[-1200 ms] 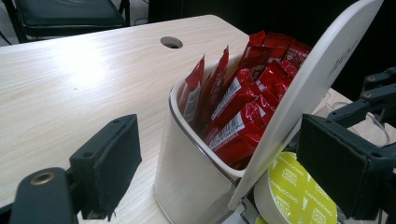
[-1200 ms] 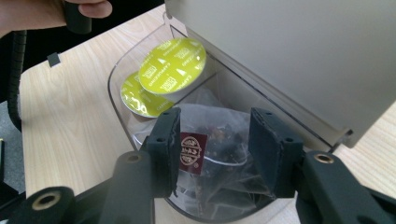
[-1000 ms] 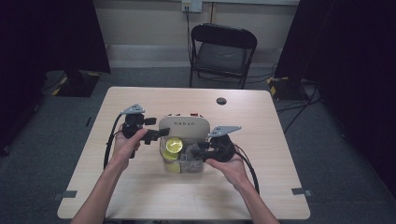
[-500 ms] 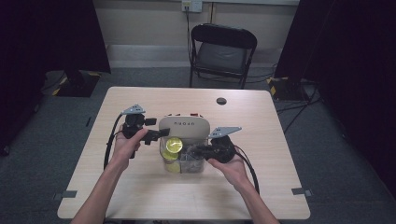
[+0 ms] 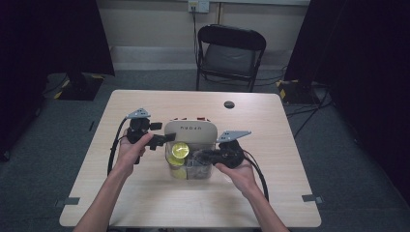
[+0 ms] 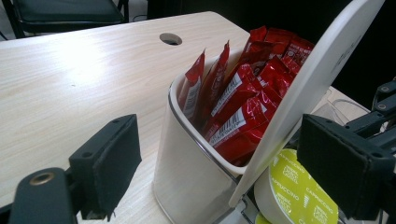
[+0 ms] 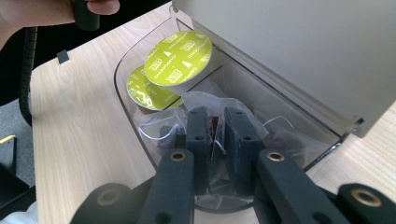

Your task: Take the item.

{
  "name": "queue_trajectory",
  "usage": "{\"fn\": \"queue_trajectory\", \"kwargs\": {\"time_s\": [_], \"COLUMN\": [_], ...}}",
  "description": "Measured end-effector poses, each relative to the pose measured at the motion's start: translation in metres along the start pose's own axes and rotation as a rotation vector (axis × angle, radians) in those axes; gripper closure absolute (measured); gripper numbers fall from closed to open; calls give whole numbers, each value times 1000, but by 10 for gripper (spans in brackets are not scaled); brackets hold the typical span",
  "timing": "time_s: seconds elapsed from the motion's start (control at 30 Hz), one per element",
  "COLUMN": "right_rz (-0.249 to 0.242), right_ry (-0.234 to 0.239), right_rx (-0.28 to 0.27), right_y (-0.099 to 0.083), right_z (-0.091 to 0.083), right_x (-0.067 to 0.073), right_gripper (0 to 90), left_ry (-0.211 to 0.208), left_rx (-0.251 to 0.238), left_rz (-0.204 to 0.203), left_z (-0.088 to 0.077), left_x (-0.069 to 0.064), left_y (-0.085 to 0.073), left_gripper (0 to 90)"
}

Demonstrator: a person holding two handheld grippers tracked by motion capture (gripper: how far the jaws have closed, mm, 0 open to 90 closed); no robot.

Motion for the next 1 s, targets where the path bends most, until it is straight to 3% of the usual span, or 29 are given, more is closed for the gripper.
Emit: {"fn": "queue_trajectory", "kwargs": {"time_s": [1.0], "right_rz": [5], "right_ry": [5], "right_rx": [-75], "right_y": [11], "right_z": [-15], "right_x": [7], "right_gripper": [823], "left_ry": [-6], "left_rx": [0], "left_rz": [-8], "left_z": [1], "left_x": [0], "left_y": [-1], "left_gripper": [132]}}
Point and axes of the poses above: each handheld gripper's, and its own axes: z roughly forward along the jaws, y roughly out of its top, x roughly to its left, the point moved 2 cm from there along z, roughly forward along the jaws, and after that the axes turned 2 degrees about -z, right-handed, at the moved point
